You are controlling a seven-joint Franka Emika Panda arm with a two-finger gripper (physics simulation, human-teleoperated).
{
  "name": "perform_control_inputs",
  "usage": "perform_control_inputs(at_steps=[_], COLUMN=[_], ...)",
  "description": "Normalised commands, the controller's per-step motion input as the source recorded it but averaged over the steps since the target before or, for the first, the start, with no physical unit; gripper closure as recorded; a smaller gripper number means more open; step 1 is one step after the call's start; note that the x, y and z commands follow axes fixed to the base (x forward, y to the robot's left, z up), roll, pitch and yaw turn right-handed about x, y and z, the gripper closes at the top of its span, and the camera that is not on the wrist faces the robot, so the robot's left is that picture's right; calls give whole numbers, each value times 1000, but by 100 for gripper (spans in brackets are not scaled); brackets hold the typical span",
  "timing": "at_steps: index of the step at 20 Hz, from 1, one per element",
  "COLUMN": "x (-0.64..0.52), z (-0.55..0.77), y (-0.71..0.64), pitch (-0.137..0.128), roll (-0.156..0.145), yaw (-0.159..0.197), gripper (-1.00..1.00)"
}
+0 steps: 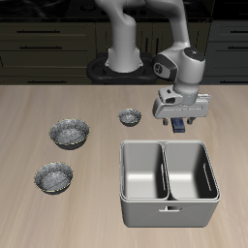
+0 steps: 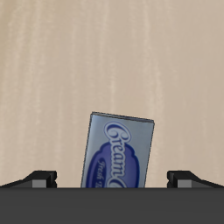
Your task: Place the cream cheese in the largest bowl
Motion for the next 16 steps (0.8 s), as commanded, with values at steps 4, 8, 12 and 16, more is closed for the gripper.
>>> perform_control_inputs(at_steps=[4, 8, 12, 16], x=[-32, 11, 15, 8], z=[-229, -34, 157, 160], y=[34, -54, -151, -165], pitch=[47, 32, -24, -18], roll=[41, 15, -8, 16], yaw=[5, -6, -20, -7], gripper=[100, 100, 100, 100])
